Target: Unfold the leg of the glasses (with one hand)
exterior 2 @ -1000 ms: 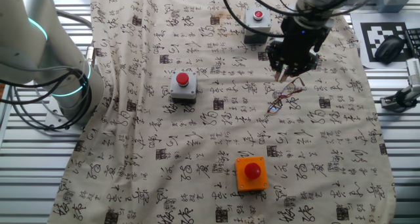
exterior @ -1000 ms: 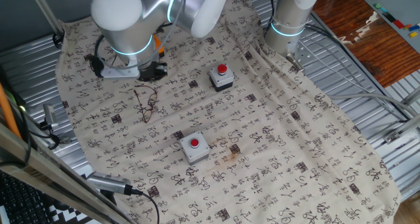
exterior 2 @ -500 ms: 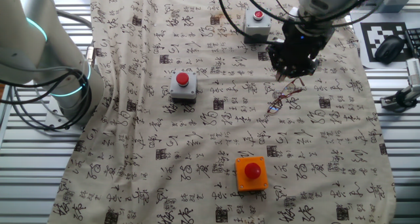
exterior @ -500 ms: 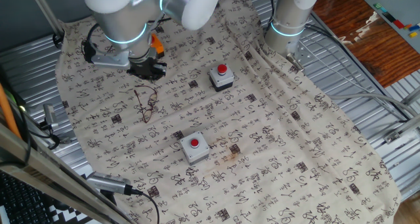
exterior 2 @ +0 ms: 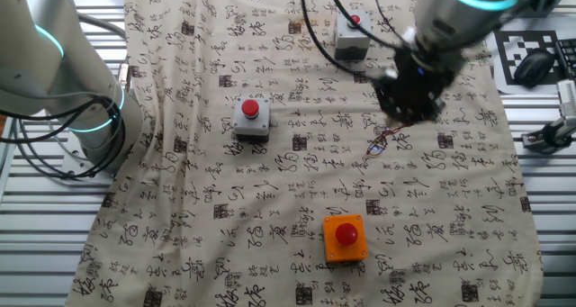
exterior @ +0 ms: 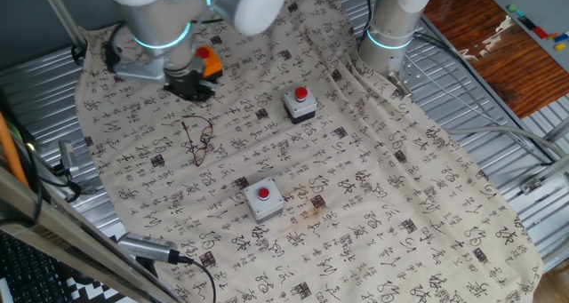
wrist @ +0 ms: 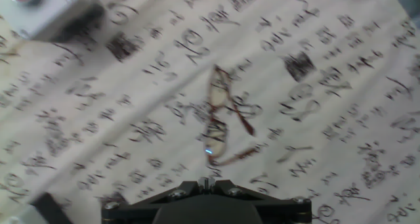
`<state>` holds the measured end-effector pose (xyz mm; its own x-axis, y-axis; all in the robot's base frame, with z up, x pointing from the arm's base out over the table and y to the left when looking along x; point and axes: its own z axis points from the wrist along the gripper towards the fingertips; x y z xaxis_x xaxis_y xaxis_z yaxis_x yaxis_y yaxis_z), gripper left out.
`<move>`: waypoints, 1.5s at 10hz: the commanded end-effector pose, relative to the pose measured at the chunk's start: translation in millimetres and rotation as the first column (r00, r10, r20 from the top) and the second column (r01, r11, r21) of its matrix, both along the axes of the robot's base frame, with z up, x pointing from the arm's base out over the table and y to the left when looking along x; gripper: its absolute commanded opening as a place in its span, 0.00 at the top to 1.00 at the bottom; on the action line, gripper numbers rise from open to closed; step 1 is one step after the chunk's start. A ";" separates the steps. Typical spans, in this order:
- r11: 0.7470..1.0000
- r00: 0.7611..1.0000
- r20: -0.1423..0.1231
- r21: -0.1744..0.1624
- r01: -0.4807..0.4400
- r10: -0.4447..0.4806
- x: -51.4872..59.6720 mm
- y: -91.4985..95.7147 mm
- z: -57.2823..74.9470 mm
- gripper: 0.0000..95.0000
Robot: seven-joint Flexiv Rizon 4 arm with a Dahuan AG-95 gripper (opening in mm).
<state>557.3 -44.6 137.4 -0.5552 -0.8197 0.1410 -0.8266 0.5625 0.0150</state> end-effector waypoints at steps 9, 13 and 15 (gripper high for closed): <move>0.995 0.995 0.033 0.046 -0.091 0.089 28.0 -31.4 -22.4 1.00; 0.988 0.991 0.052 0.086 -0.128 0.124 58.6 -47.3 -37.4 1.00; 0.985 0.988 0.054 0.091 -0.147 0.143 58.4 -47.2 -37.8 1.00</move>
